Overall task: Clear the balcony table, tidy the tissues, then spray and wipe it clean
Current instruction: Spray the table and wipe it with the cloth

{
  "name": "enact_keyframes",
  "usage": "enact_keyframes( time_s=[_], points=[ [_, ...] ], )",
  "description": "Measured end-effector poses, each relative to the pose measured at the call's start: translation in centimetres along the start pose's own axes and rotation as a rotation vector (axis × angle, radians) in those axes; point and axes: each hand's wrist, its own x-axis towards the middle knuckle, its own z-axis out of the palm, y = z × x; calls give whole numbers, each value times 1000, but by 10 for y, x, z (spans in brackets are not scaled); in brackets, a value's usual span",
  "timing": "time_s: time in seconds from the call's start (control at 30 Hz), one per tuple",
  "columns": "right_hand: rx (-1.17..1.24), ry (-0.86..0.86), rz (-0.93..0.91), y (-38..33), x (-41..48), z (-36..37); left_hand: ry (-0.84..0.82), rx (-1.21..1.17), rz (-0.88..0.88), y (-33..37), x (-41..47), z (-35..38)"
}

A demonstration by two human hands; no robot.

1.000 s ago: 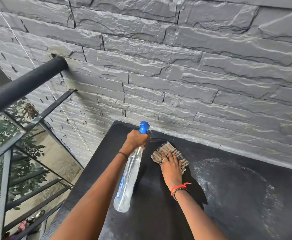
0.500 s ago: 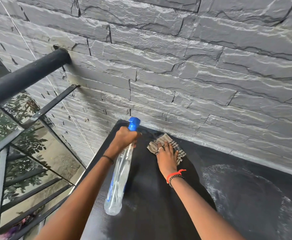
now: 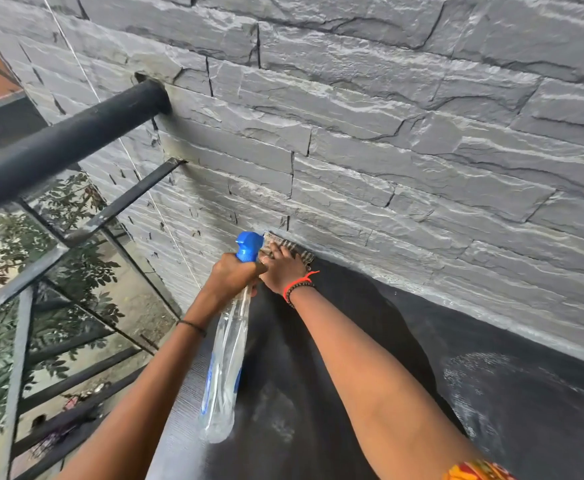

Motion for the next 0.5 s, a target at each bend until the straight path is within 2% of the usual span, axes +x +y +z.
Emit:
enact_keyframes(
  time_s=[0.13, 0.27, 0.5],
  points=[
    [-44, -25, 45, 3, -7, -2, 6, 2, -6, -3, -2, 4],
    [-25, 1, 164, 17, -27, 6, -12, -13, -4, 0, -10, 7],
    [19, 92, 351, 100, -110, 9, -43, -51, -4, -1, -22, 21]
  ],
)
